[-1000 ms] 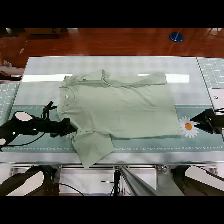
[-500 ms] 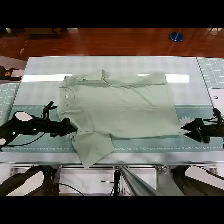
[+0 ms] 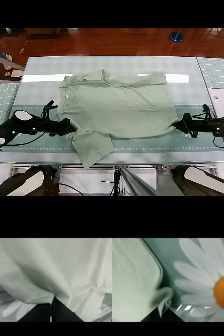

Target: Fold the shirts.

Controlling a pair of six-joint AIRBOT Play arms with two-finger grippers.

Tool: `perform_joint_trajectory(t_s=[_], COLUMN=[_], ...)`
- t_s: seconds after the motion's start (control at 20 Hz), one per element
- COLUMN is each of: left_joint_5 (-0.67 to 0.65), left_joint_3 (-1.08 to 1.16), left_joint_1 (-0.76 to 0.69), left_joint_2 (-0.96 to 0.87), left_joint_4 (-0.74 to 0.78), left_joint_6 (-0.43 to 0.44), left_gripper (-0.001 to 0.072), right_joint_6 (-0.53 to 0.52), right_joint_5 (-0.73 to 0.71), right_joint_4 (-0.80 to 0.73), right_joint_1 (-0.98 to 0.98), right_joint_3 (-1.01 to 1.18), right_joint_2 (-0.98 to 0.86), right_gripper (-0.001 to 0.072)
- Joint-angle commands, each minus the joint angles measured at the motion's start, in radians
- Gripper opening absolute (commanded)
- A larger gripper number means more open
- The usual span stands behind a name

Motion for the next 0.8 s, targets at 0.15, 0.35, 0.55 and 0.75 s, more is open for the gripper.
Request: perform_joint_trajectory(t_s=[0.15, 0.35, 0.55, 0.75], left_joint_5=[-0.183, -0.146, -0.129, -0.164], left_joint_3=[0.368, 0.855, 1.317, 1.623], left_joint_1=[0.077, 0.140, 0.211, 0.233], left_joint_2=[0.258, 0.453, 0.477, 0.476], left_joint_4=[-0.081, -0.122, -0.086, 0.064], left_joint_6=[0.004, 0.004, -0.005, -0.113], left_gripper=[0.0034, 0.0034, 0.0034, 0.0033], right_joint_6=[-0.078, -0.079, -0.012, 0.120], right_joint_5=[0.276, 0.166, -0.015, -0.140], right_joint_4=[0.436, 0.700, 0.650, 0.311], right_joint_1=[0.017, 0.017, 0.017, 0.016], right_joint_3=[0.280, 0.562, 0.894, 1.266], right_joint_2=[0.241, 0.449, 0.563, 0.604], right_gripper=[0.0024, 0.0024, 0.0024, 0.0023])
